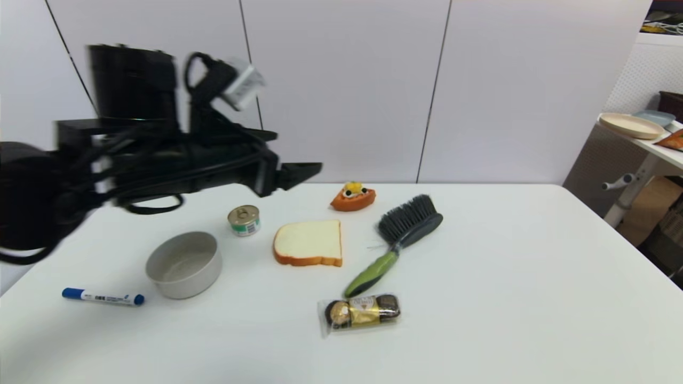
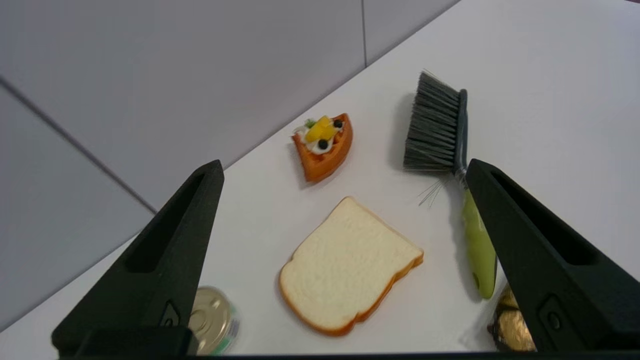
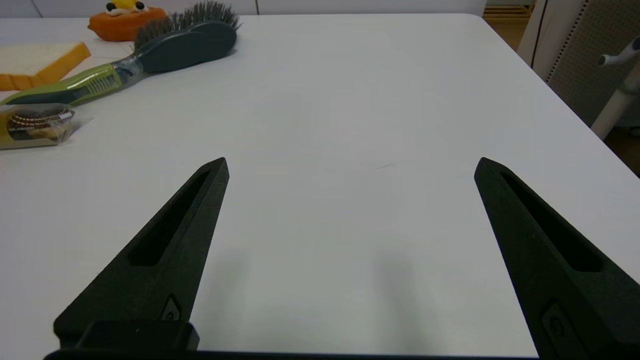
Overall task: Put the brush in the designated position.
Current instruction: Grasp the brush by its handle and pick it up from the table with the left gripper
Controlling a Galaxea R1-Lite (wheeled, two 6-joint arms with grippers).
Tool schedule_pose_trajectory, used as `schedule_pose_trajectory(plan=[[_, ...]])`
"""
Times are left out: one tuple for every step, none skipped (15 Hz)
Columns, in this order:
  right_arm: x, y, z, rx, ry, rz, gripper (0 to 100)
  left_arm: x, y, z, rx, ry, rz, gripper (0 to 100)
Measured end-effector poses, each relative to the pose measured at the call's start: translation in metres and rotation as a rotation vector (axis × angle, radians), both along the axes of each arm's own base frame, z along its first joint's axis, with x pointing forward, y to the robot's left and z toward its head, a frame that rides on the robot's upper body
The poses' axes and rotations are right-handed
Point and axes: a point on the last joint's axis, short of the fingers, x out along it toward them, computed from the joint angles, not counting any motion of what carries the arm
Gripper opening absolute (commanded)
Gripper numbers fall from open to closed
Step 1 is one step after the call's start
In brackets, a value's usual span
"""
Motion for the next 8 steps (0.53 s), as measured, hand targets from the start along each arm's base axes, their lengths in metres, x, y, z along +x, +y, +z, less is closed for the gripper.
schedule_pose_trajectory(plan=[[0.0,0.0,0.0,0.0,0.0,0.0,100,0.019,-0.033,-0.013,0.008,0.037,-0.028,100],[0.0,0.0,0.0,0.0,0.0,0.0,100,0.031,-0.063,-0.029,0.015,0.081,-0.042,100],[0.0,0.0,0.0,0.0,0.0,0.0,100,0.039,-0.093,-0.05,0.019,0.136,-0.045,100],[0.0,0.0,0.0,0.0,0.0,0.0,100,0.043,-0.115,-0.07,0.023,0.19,-0.038,100],[0.0,0.0,0.0,0.0,0.0,0.0,100,0.047,-0.132,-0.089,0.027,0.241,-0.027,100],[0.0,0.0,0.0,0.0,0.0,0.0,100,0.049,-0.144,-0.106,0.04,0.279,-0.01,100],[0.0,0.0,0.0,0.0,0.0,0.0,100,0.052,-0.15,-0.122,0.066,0.303,0.015,100],[0.0,0.0,0.0,0.0,0.0,0.0,100,0.054,-0.153,-0.134,0.096,0.323,0.039,100]])
